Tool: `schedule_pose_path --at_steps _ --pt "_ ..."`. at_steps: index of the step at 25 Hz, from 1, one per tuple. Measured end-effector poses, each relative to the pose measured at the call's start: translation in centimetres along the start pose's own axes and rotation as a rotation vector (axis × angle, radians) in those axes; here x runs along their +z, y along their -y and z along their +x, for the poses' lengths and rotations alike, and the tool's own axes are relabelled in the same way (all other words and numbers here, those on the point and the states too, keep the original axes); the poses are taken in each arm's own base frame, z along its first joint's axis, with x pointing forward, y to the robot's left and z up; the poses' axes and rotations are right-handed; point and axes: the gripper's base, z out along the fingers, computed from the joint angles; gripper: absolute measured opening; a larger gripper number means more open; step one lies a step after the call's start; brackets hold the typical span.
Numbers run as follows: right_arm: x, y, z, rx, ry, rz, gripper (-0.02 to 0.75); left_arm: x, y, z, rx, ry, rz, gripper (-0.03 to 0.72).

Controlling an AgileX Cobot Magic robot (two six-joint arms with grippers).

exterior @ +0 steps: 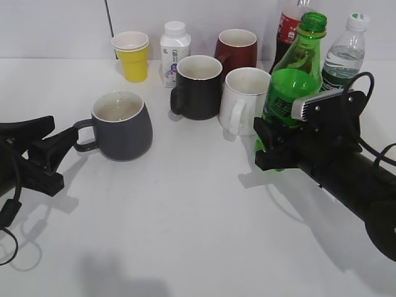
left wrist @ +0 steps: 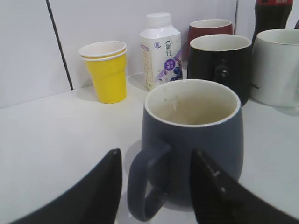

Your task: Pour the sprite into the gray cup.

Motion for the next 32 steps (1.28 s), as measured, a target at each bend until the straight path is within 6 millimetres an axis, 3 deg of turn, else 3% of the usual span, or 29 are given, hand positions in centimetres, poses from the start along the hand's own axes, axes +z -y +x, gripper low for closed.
schedule_pose_path --at_steps 5,7,13,22,29,32 --pt "0.0 0.0 0.0 0.000 0.004 -0.002 0.606 0.0 0.0 0.0 0.001 0.000 0.003 0.370" --pt "0.0 0.0 -0.1 0.000 0.009 -0.001 0.640 0.0 0.0 0.0 0.001 0.000 0.003 0.370" --pt "-0.2 0.0 -0.9 0.004 0.041 -0.001 0.655 -0.4 0.0 -1.0 0.013 0.039 -0.002 0.370" --pt "-3.4 0.2 -8.3 -0.047 0.186 0.000 0.658 -1.7 -0.6 -5.0 0.063 -0.032 -0.053 0.370" --pt "-7.6 0.3 -12.4 -0.084 0.173 -0.034 0.658 -4.7 -0.8 -10.7 0.008 -0.102 -0.130 0.390" --pt "-10.5 0.4 -13.8 -0.088 0.122 -0.062 0.658 -8.2 -0.3 -14.0 -0.054 -0.103 -0.150 0.410"
